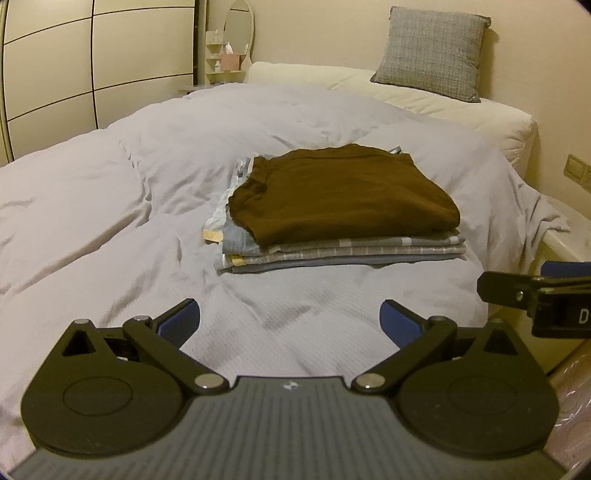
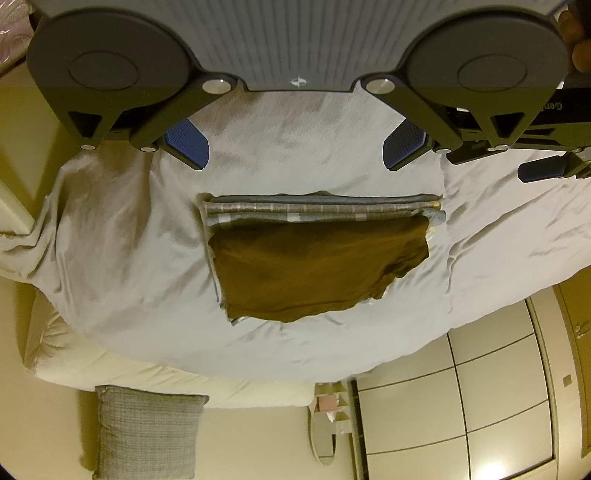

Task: Fold clothes

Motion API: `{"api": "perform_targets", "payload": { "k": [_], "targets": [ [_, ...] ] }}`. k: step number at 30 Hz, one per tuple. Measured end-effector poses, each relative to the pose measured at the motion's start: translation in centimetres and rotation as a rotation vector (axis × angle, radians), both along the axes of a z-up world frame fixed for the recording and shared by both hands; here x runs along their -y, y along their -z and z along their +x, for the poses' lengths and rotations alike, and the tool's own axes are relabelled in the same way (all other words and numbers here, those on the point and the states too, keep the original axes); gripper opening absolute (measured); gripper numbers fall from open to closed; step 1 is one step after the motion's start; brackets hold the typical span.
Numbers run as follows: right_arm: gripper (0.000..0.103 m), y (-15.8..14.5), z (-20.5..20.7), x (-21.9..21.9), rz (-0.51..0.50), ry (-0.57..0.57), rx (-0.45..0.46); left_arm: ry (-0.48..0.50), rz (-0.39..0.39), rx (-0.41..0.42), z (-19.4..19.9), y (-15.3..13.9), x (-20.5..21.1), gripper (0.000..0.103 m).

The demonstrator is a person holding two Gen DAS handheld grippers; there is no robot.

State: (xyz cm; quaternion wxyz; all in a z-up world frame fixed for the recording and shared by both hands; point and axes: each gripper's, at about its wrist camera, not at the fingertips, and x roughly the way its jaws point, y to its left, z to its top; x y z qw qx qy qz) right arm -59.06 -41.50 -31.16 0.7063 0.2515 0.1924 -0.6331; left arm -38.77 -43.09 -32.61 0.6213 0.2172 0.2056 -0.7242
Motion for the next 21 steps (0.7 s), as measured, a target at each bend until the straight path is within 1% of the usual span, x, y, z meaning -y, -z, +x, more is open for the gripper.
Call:
{"api": "perform_targets", "payload": {
  "k": [8,15,21],
  "targets": [
    [0.103,-0.5,-0.1,-1.1,0.003,0.021,-0.019,0.005,-0.005,0.004,-0.3,-0.2,-1.3,0.102],
    [0.103,-0.6,-0.1,-1.9,-0.002,0.026,-0.015,0.022,-0.008,0.013,-1.0,-0.1,-1.9,0.102],
    [0.103,-0.5,-0.3,-2.1,-0.005,0.027,-0.016,0.017,-0.021,0.013,-0.9,-0.1,-2.3,0.102]
  ]
}}
